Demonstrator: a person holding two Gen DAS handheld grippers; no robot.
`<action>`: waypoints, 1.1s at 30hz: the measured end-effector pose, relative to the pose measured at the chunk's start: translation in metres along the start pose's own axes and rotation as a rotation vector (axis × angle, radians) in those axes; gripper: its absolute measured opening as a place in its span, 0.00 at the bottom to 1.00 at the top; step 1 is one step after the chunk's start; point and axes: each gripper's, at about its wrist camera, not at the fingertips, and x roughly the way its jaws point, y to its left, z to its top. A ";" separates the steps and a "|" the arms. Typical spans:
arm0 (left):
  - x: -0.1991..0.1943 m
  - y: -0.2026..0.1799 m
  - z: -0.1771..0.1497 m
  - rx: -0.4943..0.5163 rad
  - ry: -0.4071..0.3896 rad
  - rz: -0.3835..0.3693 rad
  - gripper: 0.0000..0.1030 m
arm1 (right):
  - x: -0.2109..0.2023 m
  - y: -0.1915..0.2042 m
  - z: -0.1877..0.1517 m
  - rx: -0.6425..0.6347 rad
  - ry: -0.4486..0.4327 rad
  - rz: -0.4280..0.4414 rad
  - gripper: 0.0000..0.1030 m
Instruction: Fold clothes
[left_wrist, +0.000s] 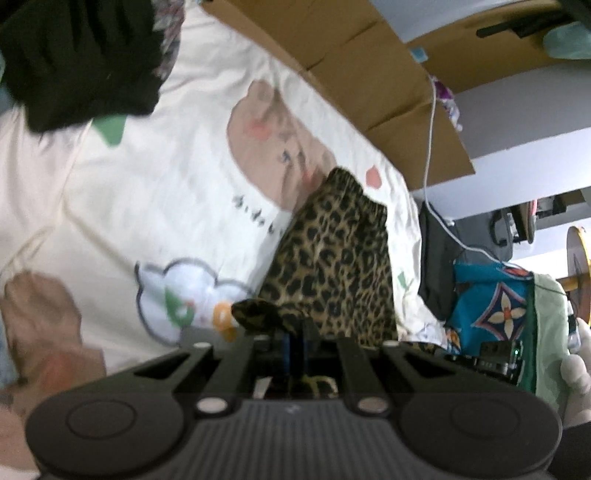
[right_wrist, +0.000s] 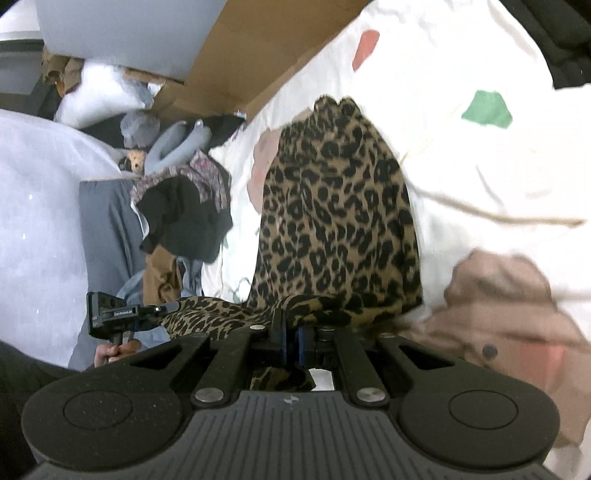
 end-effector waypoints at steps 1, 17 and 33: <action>0.002 -0.001 0.004 0.005 -0.005 0.002 0.06 | 0.001 -0.001 0.003 0.000 -0.008 -0.002 0.04; 0.028 -0.018 0.065 0.059 -0.048 0.041 0.06 | 0.010 0.002 0.042 -0.011 -0.102 -0.012 0.04; 0.076 -0.010 0.107 0.019 -0.061 0.090 0.06 | 0.032 -0.021 0.078 0.042 -0.151 -0.067 0.04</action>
